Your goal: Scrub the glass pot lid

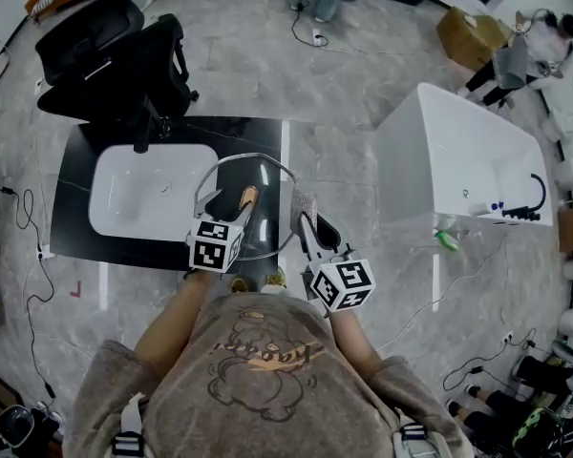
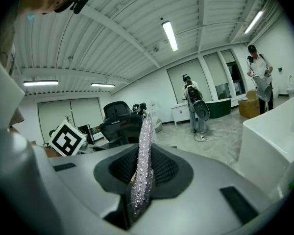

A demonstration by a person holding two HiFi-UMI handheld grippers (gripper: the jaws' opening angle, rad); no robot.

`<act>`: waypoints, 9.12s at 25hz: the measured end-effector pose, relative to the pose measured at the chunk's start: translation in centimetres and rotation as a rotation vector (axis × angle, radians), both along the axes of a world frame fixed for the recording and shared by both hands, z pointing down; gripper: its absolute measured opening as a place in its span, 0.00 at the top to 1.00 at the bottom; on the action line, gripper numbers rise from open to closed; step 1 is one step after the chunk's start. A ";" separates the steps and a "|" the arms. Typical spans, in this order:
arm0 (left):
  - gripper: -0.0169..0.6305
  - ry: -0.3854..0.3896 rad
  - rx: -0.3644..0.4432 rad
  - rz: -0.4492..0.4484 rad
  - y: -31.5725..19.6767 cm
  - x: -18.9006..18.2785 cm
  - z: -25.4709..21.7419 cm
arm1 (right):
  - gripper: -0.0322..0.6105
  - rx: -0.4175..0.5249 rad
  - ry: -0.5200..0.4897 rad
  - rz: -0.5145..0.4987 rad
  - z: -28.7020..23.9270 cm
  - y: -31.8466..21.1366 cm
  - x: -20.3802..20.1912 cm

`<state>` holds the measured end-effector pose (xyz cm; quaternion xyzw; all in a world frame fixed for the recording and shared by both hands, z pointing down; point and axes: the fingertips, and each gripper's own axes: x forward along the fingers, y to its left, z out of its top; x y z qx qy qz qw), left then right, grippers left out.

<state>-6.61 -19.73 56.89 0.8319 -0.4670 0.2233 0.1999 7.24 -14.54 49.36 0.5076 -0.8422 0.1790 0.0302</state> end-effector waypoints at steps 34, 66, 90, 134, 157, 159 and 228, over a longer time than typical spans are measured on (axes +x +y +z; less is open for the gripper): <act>0.69 -0.126 -0.186 -0.088 -3.0 2.9 10.4 | 0.84 -0.063 -0.018 0.038 2.3 0.6 5.0; 0.70 1.014 -0.235 0.019 0.4 3.2 -7.1 | 0.84 0.123 -0.160 -0.190 -6.2 -3.2 0.6; 0.70 1.073 -0.320 0.284 2.2 6.4 -10.2 | 0.83 0.131 -0.180 -0.160 -5.5 -6.9 -1.1; 0.70 1.398 -0.314 0.026 -0.4 2.2 -10.3 | 0.83 -0.240 -0.218 -0.597 4.2 3.5 -8.0; 0.70 1.398 -0.329 -0.008 -0.6 1.7 -8.9 | 0.82 -0.109 -0.420 -0.620 -8.3 3.7 -6.0; 0.70 1.404 -0.338 -0.007 -0.6 1.7 -8.8 | 0.82 -0.084 -0.425 -0.590 -9.2 2.6 -5.9; 0.70 1.202 -0.289 -0.028 -0.1 0.9 -8.4 | 0.83 -0.107 -0.428 -0.356 -4.9 -2.6 -1.2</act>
